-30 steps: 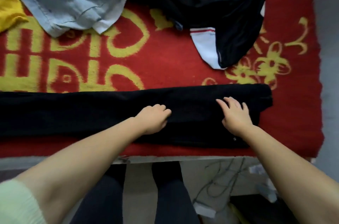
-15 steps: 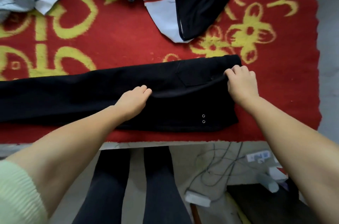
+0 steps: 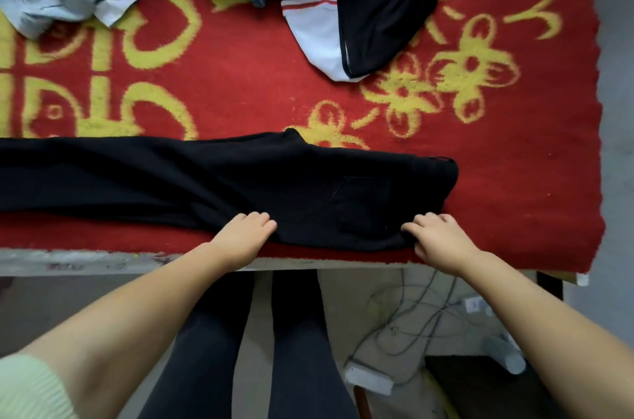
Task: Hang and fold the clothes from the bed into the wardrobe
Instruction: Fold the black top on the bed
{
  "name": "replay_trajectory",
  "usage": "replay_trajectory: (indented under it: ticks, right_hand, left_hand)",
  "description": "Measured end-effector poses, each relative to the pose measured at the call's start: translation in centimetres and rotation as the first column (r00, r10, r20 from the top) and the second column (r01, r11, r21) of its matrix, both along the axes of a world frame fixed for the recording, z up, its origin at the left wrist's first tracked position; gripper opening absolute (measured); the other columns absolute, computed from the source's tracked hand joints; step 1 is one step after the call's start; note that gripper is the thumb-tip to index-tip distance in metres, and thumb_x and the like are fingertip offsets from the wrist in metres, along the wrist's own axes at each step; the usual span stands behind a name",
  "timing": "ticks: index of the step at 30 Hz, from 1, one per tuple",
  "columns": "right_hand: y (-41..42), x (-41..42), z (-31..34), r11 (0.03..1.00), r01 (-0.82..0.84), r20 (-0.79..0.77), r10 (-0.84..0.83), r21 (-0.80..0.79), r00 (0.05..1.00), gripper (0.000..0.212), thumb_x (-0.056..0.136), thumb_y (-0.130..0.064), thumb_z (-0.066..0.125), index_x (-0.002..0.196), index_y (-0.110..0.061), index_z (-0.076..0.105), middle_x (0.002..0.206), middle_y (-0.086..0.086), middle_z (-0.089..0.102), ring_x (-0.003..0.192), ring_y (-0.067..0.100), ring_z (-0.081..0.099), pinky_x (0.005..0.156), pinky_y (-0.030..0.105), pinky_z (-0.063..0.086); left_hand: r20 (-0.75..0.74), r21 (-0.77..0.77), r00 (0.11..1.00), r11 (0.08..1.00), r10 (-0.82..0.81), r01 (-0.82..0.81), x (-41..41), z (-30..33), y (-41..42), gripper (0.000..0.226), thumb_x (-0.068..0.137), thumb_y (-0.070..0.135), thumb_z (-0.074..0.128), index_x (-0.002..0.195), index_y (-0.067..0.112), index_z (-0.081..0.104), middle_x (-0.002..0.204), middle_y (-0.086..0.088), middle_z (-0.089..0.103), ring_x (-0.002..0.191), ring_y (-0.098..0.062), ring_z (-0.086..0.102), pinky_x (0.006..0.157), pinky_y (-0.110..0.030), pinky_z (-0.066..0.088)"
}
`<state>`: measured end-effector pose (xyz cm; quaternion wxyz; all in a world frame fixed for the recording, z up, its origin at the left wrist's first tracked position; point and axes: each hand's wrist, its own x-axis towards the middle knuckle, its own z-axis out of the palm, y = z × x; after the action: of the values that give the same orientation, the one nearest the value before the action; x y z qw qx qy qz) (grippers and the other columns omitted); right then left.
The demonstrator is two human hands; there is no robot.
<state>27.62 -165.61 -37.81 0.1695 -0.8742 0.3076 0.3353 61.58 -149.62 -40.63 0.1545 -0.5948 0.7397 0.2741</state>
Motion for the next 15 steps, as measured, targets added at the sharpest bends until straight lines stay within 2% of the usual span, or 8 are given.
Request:
replay_trajectory:
  ticks: [3,6,10,13,15]
  right_hand:
    - [-0.7,1.1,-0.3,0.992,0.076,-0.125,-0.064,0.1,0.99,0.045,0.092,-0.03,0.047,0.136,-0.027,0.046,0.13,-0.002,0.048,0.123,0.02,0.043,0.1,0.037,0.032]
    - [-1.2,2.9,0.6,0.989,0.079,-0.178,-0.057,0.123,0.982,0.046,0.091,-0.03,0.046,0.137,-0.028,0.047,0.131,0.0,0.05,0.124,0.022,0.045,0.104,0.041,0.032]
    - [0.4,9.9,2.0,0.991,0.059,-0.002,-0.059,0.117,0.998,0.039,0.095,-0.027,0.043,0.132,-0.022,0.051,0.125,0.003,0.054,0.117,0.025,0.052,0.091,0.037,0.046]
    - [3.9,17.3,1.8,0.981,0.076,0.169,-0.107,0.179,0.98,0.035,0.096,-0.026,0.043,0.13,-0.019,0.052,0.123,0.005,0.052,0.115,0.028,0.051,0.088,0.038,0.047]
    - [7.1,22.0,1.0,0.974,0.044,0.265,-0.104,0.222,0.959,0.038,0.096,-0.026,0.045,0.134,-0.017,0.048,0.128,0.006,0.048,0.117,0.028,0.048,0.088,0.04,0.047]
  left_hand:
    - [-0.068,-0.038,0.97,0.971,0.234,-0.237,0.0,-0.2,-0.1,0.035,0.077,-0.002,0.055,0.111,0.002,0.059,0.103,-0.016,0.055,0.089,-0.035,0.054,0.072,-0.039,0.04]
    - [-0.136,-0.13,0.944,0.939,0.302,-0.319,1.7,0.8,0.1,0.044,0.06,-0.013,0.061,0.103,-0.005,0.065,0.097,-0.022,0.061,0.079,-0.039,0.06,0.071,-0.042,0.049]
    - [-0.006,-0.201,0.889,0.871,0.458,-0.449,7.0,2.0,2.1,0.053,0.061,-0.012,0.061,0.113,-0.006,0.062,0.11,-0.026,0.059,0.096,-0.042,0.06,0.08,-0.046,0.05]
    - [0.122,-0.21,0.788,0.792,0.603,-0.573,11.1,1.5,4.4,0.061,0.071,-0.005,0.063,0.13,-0.006,0.05,0.13,-0.029,0.049,0.113,-0.044,0.052,0.09,-0.049,0.044]
    - [0.214,-0.161,0.706,0.737,0.675,-0.656,13.5,0.7,5.8,0.065,0.081,0.008,0.064,0.14,-0.002,0.038,0.141,-0.026,0.04,0.126,-0.039,0.044,0.098,-0.045,0.038]
